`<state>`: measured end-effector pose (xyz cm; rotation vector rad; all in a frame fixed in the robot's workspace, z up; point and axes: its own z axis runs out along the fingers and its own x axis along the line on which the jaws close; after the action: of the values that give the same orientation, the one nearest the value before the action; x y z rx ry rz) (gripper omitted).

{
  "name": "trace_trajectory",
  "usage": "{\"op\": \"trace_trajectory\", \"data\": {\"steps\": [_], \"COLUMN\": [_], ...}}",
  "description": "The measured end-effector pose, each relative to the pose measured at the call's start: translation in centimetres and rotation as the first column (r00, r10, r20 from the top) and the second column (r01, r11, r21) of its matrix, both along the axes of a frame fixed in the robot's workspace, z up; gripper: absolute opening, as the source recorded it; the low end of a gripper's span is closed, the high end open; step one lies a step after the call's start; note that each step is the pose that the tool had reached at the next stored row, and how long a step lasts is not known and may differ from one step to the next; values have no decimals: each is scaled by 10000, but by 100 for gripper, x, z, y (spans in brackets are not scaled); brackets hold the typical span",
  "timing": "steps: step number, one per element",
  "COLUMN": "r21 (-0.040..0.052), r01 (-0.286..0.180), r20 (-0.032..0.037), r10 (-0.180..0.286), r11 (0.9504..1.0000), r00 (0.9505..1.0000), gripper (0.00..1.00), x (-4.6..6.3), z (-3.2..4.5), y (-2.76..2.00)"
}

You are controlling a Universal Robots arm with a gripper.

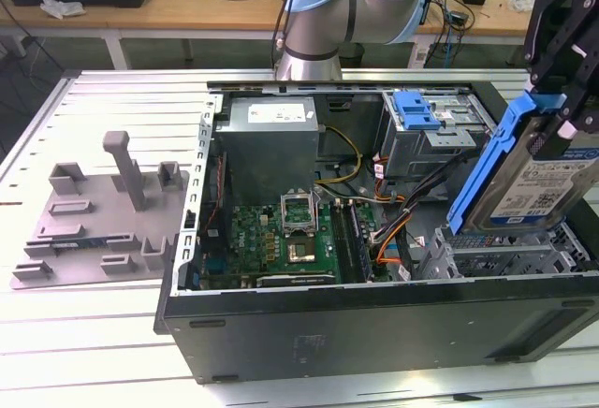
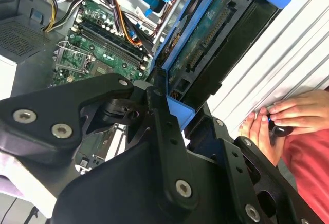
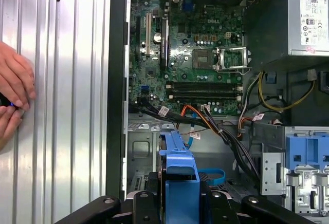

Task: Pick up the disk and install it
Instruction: 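Insert the disk into the insertion slot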

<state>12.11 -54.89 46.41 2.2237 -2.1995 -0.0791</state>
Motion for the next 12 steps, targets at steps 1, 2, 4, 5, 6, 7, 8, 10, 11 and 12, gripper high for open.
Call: {"op": "trace_trajectory", "data": {"steps": [1,2,4,5,6,7,8,10,11,12], "r21": [-1,-1,-1,-1,-1,-1,-1,0,0,0], "r01": [0,1,1,2,1,1,1,1,0,1], "r20": [0,0,0,0,0,0,0,0,0,0], "r10": [0,-1,-1,-2,-1,-1,-1,-1,0,-1], "r11": [10000,10000,10000,10000,10000,10000,10000,10000,10000,10000], "r00": [10000,10000,10000,10000,10000,10000,10000,10000,10000,10000], "gripper": [37,37,37,37,37,37,37,37,37,37], "x": [2,4,6,7,8,8,8,8,8,8], "z": [-3,-7,-13,-19,-23,-26,-30,-39,-42,-47], "y": [0,0,0,0,0,0,0,0,0,0]}}
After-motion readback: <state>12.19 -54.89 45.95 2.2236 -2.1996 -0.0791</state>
